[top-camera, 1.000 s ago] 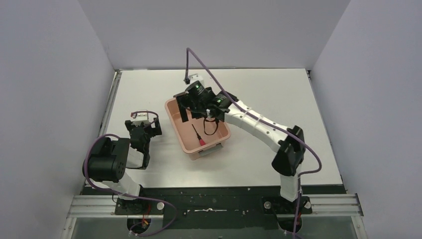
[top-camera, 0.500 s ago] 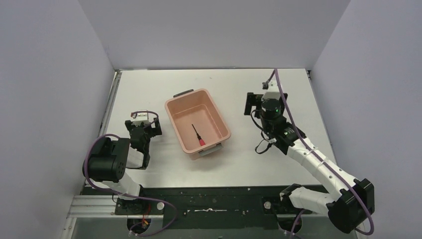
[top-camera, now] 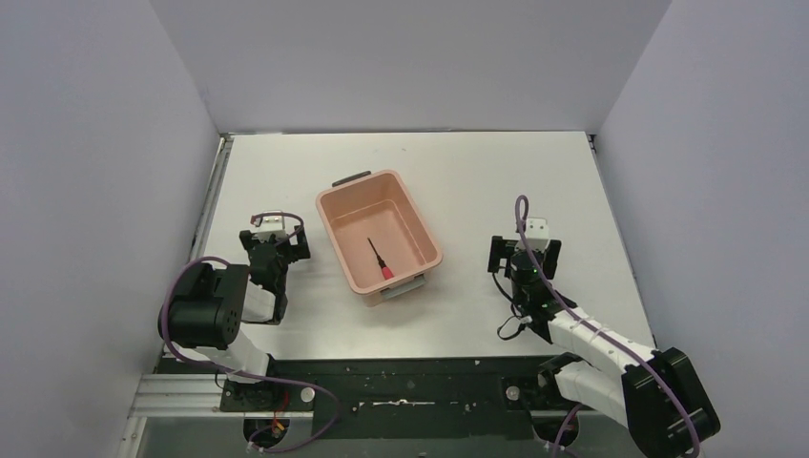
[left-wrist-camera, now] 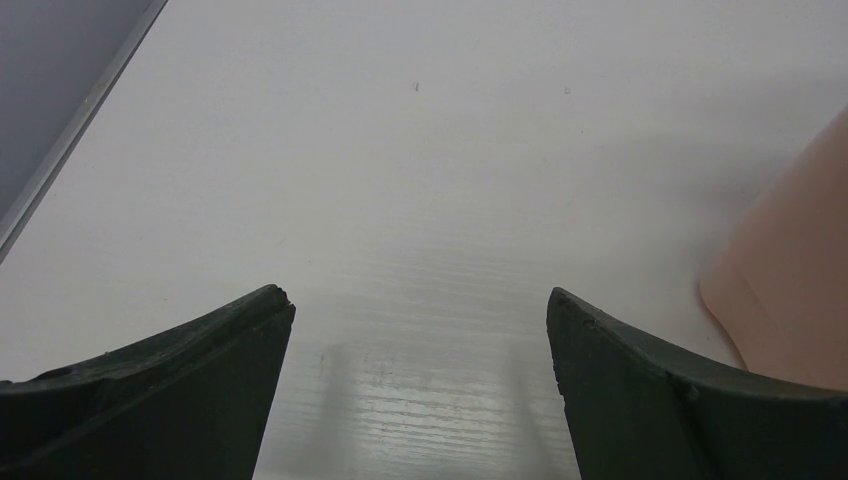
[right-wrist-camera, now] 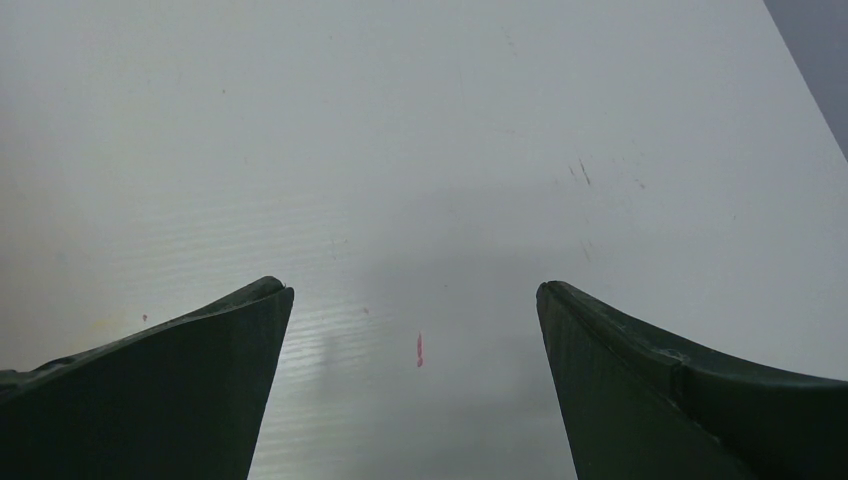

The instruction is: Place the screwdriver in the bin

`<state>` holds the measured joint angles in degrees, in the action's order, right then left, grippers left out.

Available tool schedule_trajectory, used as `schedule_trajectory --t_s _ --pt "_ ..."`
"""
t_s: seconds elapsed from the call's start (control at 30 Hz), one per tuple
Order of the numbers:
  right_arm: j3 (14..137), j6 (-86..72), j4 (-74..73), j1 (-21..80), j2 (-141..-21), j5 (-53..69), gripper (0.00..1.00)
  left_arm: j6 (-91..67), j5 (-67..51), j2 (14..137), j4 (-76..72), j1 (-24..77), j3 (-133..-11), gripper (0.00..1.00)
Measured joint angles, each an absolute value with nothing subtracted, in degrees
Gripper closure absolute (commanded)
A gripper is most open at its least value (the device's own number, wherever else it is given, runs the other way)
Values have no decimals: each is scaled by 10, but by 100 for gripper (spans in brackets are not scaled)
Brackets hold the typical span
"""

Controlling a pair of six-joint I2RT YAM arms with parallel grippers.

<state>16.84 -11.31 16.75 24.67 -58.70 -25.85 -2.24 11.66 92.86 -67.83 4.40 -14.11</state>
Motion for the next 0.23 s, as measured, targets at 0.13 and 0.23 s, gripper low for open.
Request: schedule_trajectory --t_s 0.13,0.23 --pt "166 -112 205 247 -587 -262 0 -22 117 929 -678 44 -141 3" --pt "165 -112 223 247 -587 -262 0 -22 117 929 -678 44 -141 3"
